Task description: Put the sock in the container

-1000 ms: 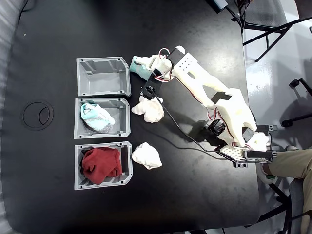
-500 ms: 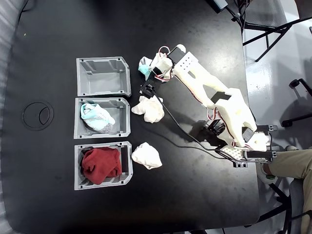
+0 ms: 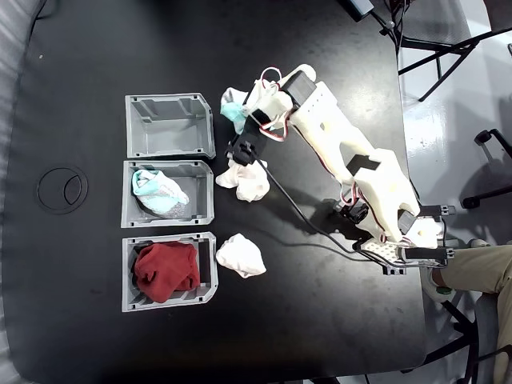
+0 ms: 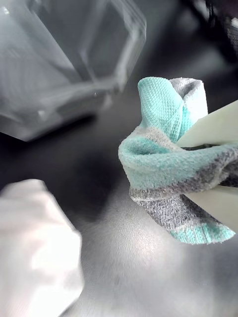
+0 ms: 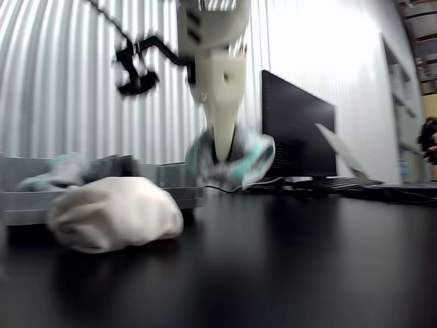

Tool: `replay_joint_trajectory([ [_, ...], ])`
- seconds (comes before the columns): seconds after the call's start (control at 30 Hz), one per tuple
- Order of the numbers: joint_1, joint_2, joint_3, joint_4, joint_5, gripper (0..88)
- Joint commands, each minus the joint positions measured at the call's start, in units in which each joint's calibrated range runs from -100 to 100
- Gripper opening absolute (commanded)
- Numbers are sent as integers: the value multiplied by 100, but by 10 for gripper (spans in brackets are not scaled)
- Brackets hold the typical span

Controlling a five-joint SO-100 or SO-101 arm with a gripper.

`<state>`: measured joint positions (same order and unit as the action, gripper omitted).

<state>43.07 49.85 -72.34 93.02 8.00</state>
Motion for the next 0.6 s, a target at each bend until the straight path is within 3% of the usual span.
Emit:
replay_joint_trajectory([
  [0.0, -517, -832, -466, 450, -30, 14],
  [0.57, -2996, -1560, -466, 314, -30, 14],
])
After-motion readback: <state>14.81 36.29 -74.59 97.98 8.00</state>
